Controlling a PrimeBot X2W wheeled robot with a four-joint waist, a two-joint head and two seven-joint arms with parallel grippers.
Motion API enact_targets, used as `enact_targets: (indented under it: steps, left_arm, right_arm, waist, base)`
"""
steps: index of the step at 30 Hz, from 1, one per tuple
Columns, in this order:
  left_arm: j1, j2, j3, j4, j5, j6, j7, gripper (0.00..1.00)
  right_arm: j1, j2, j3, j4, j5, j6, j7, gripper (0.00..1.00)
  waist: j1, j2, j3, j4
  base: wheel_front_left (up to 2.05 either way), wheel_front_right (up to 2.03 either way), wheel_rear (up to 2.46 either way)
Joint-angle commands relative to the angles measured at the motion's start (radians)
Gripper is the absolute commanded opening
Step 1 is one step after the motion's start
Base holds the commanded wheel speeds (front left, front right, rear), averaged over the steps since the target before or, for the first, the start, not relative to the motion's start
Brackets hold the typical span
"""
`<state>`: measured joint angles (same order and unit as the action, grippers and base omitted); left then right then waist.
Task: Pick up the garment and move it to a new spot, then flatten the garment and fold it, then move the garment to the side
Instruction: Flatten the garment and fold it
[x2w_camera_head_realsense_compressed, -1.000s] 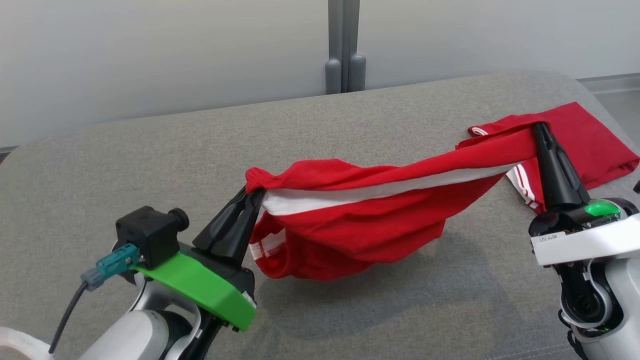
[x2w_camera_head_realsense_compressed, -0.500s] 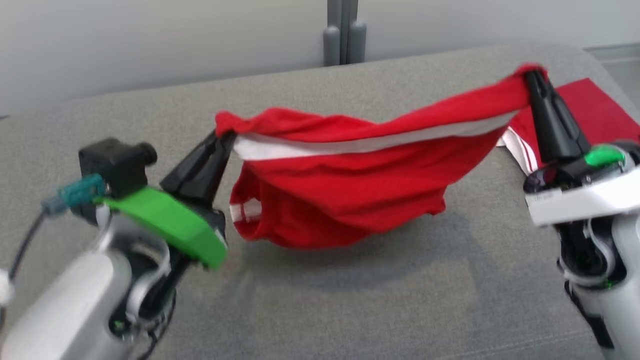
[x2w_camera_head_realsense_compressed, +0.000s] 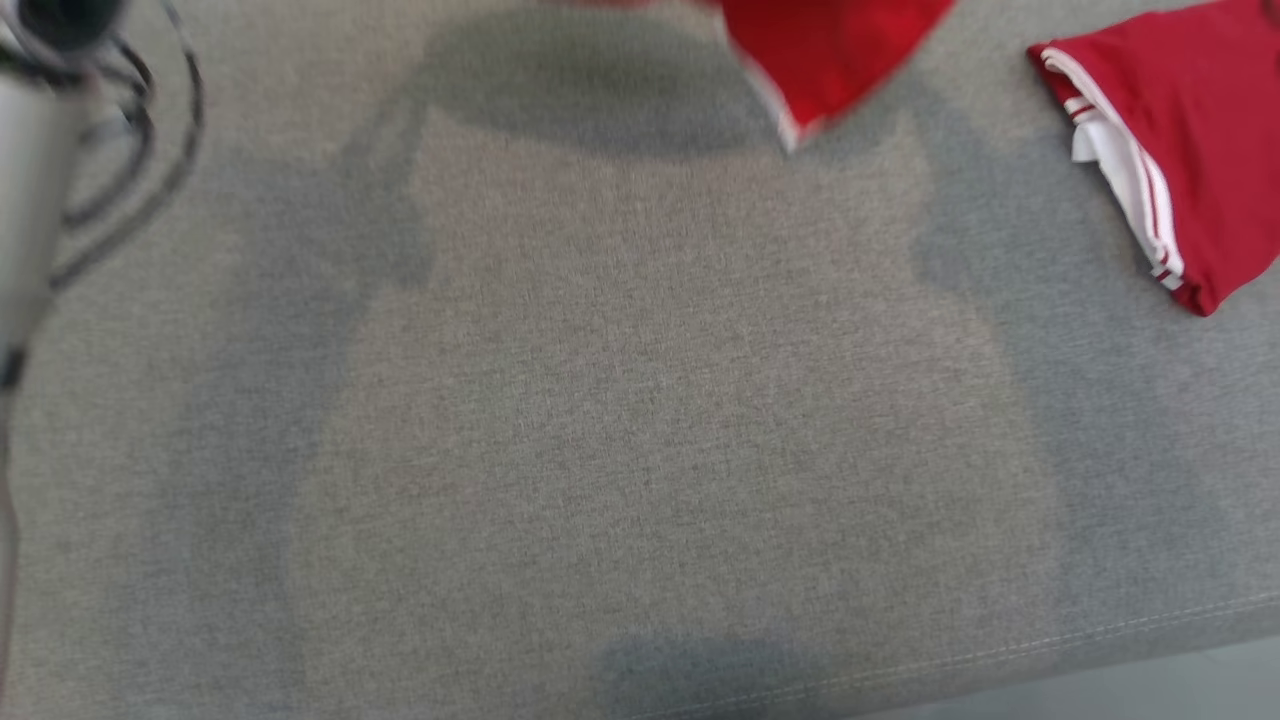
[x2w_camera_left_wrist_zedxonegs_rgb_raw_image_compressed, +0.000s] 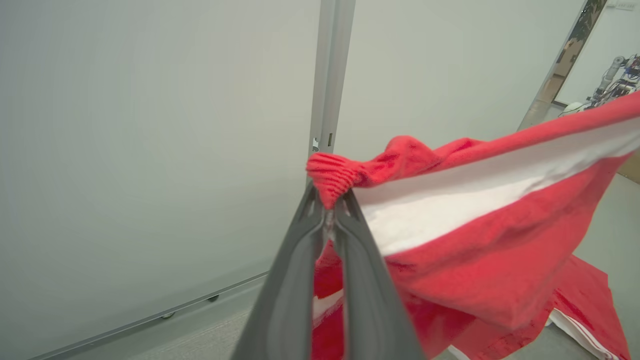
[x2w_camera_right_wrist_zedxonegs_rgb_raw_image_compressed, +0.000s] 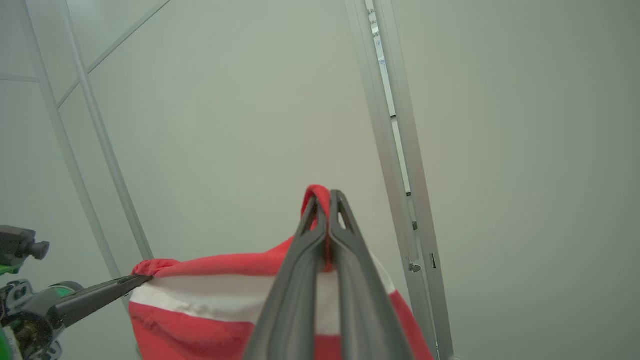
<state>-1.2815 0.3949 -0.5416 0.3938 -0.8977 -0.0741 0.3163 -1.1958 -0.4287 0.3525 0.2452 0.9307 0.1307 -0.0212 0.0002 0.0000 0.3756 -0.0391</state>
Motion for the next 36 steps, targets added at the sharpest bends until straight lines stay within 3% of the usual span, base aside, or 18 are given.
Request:
enact_targets:
  steps: [1,4,7,11,13,17,21,25,36]
  left_arm:
    - [-0.066,-0.006,0.012,0.049,0.021,-0.008,-0.026,0.00]
    - [-0.196,-0.033,0.022,0.173,0.074,-0.020,-0.138,0.00]
    - [-0.229,-0.076,0.024,0.286,0.066,-0.034,-0.209,0.00]
    - [-0.171,-0.099,-0.026,0.384,0.031,-0.054,-0.181,0.00]
    - [-0.067,-0.120,-0.068,0.428,-0.018,-0.057,-0.139,0.00]
    - [0.087,-0.097,-0.142,0.415,-0.084,-0.057,-0.069,0.00]
    - [0.229,-0.078,-0.175,0.417,-0.123,-0.057,-0.074,0.00]
    - [0.337,-0.066,-0.180,0.421,-0.133,-0.055,-0.120,0.00]
    - [0.614,-0.055,-0.191,0.275,-0.110,0.028,-0.302,0.00]
  right_arm:
    - [-0.073,-0.004,0.006,0.040,0.007,0.000,-0.021,0.00]
    - [-0.234,-0.001,0.020,0.142,-0.010,0.000,-0.132,0.00]
    - [-0.290,0.012,0.066,0.214,0.015,-0.001,-0.195,0.00]
    - [-0.225,-0.013,0.175,0.291,0.057,-0.001,-0.174,0.00]
    - [-0.127,-0.025,0.257,0.344,0.085,-0.001,-0.139,0.00]
    - [0.018,-0.020,0.329,0.368,0.138,-0.001,-0.135,0.00]
    - [0.158,-0.022,0.399,0.345,0.187,-0.001,-0.124,0.00]
    - [0.279,-0.044,0.432,0.314,0.237,-0.001,-0.151,0.00]
    - [0.507,-0.109,0.493,0.256,0.303,-0.001,-0.182,0.00]
  waist:
    - [-0.0002,0.0000,0.132,-0.004]
    - [-0.0002,0.0000,0.150,0.000]
    - [-0.0002,0.0000,0.146,0.011]
    - [-0.0002,0.0000,0.130,0.026]
    - [-0.0002,0.0000,0.116,0.033]
    - [-0.0002,0.0000,0.085,0.025]
    - [-0.0002,0.0000,0.044,0.018]
    - [-0.0002,0.0000,-0.013,0.007]
    - [-0.0002,0.0000,-0.180,-0.003]
  base:
    - [0.00,0.00,0.00]
    - [0.00,0.00,0.00]
    - [0.00,0.00,0.00]
    - [0.00,0.00,0.00]
    - [0.00,0.00,0.00]
    - [0.00,0.00,0.00]
    - [0.00,0.00,0.00]
    - [0.00,0.00,0.00]
    - [0.00,0.00,0.00]
